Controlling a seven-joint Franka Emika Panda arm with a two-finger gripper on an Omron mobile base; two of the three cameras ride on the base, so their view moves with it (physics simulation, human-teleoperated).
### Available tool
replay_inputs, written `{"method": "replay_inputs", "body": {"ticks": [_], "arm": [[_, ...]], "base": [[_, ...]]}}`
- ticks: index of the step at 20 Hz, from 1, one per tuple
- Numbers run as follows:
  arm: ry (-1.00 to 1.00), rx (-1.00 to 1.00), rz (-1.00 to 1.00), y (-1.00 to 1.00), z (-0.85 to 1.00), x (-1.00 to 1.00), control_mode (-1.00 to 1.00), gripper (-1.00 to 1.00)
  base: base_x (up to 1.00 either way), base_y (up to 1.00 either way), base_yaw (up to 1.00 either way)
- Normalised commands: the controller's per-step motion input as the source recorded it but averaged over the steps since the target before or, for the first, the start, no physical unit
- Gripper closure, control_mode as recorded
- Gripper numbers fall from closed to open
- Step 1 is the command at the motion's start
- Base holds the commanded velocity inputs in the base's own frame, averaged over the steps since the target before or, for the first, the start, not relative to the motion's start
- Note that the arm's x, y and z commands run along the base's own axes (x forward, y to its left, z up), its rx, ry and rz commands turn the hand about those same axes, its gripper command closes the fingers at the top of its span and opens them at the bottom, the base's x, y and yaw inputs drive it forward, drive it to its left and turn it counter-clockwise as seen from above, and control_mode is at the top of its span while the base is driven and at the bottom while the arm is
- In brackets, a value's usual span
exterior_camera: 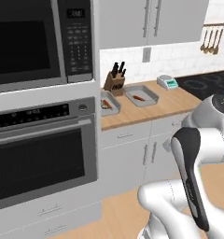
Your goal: Place one carrot and one fish in each tupperware on the nearby counter, to pack two identical lunches.
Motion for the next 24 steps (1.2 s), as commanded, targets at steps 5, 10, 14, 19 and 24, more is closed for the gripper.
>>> {"method": "replay_inputs", "body": {"ticks": [5,10,14,19,24], "arm": [[0.0,0.0,0.0,0.0,0.0,0.0,1.0,-1.0],[0.0,0.0,0.0,0.0,0.0,0.0,1.0,-1.0],[0.0,0.0,0.0,0.0,0.0,0.0,1.0,-1.0],[0.0,0.0,0.0,0.0,0.0,0.0,1.0,-1.0],[0.0,0.0,0.0,0.0,0.0,0.0,1.0,-1.0]], "base": [[-1.0,1.0,0.0],[-1.0,0.94,0.0],[-0.85,0.98,0.0],[-0.05,1.0,0.28],[-0.47,0.84,0.23]]}}
